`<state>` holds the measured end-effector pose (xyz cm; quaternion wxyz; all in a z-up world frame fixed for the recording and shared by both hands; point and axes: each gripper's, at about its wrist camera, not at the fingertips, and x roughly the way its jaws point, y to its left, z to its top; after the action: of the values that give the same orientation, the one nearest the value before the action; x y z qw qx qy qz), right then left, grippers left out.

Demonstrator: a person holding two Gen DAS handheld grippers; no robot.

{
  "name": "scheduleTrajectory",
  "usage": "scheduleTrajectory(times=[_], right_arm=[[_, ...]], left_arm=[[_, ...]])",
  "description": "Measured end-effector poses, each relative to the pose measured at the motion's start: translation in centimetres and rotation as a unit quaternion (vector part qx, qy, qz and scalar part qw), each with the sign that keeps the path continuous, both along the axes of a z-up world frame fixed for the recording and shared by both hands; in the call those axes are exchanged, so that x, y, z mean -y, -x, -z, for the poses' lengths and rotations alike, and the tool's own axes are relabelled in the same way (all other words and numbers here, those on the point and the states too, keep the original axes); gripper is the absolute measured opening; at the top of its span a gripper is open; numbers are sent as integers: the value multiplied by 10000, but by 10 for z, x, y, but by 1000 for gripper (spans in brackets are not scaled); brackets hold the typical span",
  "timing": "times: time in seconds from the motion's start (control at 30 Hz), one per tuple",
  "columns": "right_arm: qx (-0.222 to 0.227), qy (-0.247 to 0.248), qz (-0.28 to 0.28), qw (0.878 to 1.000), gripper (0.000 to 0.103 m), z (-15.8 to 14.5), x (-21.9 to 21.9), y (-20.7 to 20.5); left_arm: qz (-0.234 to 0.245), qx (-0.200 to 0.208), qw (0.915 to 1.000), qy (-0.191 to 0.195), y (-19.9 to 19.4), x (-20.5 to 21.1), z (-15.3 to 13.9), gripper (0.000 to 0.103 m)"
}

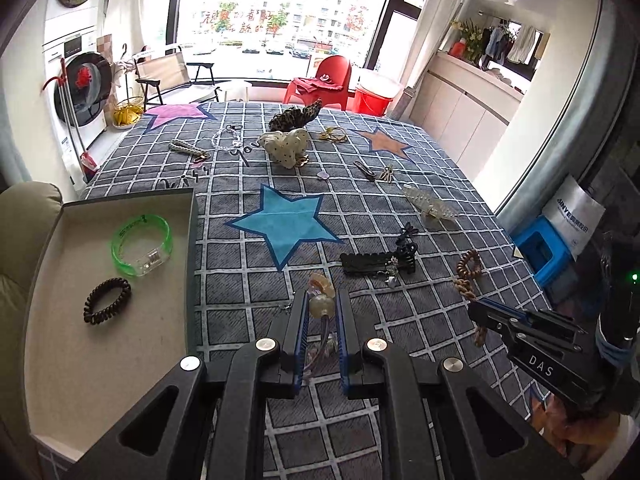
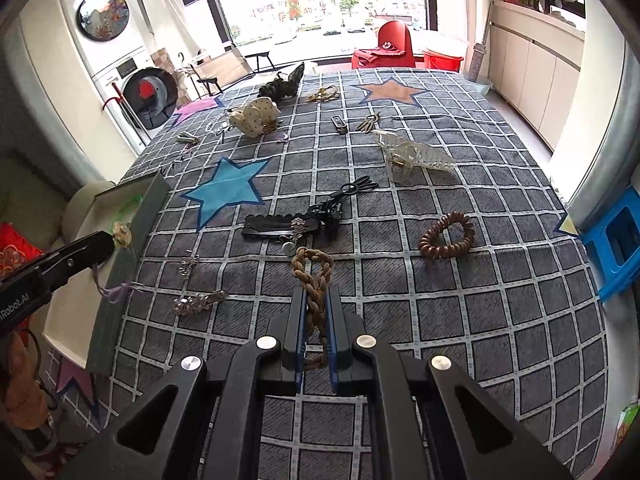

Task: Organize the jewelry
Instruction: 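Carry both items into the tray and open both tools to drop them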

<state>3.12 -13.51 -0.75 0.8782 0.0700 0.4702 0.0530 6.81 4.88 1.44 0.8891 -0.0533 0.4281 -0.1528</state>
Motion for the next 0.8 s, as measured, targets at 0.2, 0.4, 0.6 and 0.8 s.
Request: scheduleTrajectory(times=[0.2,0.4,0.6,0.8], right_arm=[[65,50,-136,9999,10,-9,-16,6],[96,61,-350,9993,10,-17,-40,8],[158,102,-643,9978,10,-25,-70,7],[220,57,-1020,9945,10,-32,-110,-1]], left_arm=[[-144,45,9999,62,11,-18,-1,15],[-352,125,9992,134,21,-43,-5,15],[-665,238,9974,149,28,-78,-10,15],[-1006,271,9945,105,33,-115,-8,15]])
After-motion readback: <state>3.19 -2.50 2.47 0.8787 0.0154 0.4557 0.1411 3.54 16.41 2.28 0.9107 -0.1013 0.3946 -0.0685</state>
